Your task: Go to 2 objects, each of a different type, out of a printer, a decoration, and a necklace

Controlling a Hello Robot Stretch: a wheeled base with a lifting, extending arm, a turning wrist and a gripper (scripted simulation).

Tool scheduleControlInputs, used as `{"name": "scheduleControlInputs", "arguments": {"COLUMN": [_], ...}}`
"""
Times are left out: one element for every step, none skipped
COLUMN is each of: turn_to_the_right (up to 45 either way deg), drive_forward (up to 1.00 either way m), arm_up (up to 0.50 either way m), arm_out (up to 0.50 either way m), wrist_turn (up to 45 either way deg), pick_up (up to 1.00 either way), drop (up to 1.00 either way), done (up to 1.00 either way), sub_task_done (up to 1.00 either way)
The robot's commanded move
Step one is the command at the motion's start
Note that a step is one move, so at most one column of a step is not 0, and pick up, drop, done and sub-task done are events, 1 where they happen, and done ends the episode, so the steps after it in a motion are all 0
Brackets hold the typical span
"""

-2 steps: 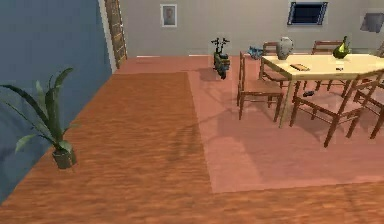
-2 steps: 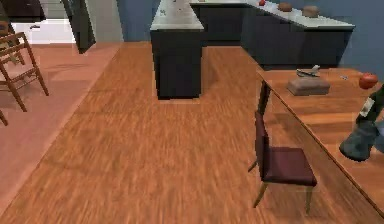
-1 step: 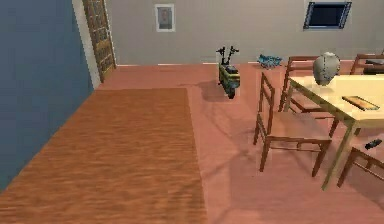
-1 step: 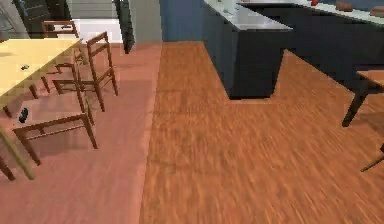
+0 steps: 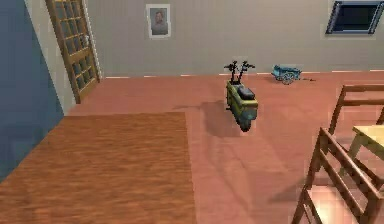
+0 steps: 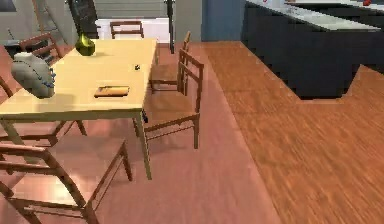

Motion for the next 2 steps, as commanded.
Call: {"name": "scheduleControlInputs", "arguments": {"turn_to_the_right": [0.0,45.0], "drive_forward": [0.85,0.00], "arm_up": [0.00,0.00], "arm_out": [0.00,0.00], "wrist_turn": [0.0,0.0], "pick_up": [0.00,0.00], "drop": [0.00,0.00], "done": [0.00,0.00], "sub_task_done": [0.00,0.00]}}
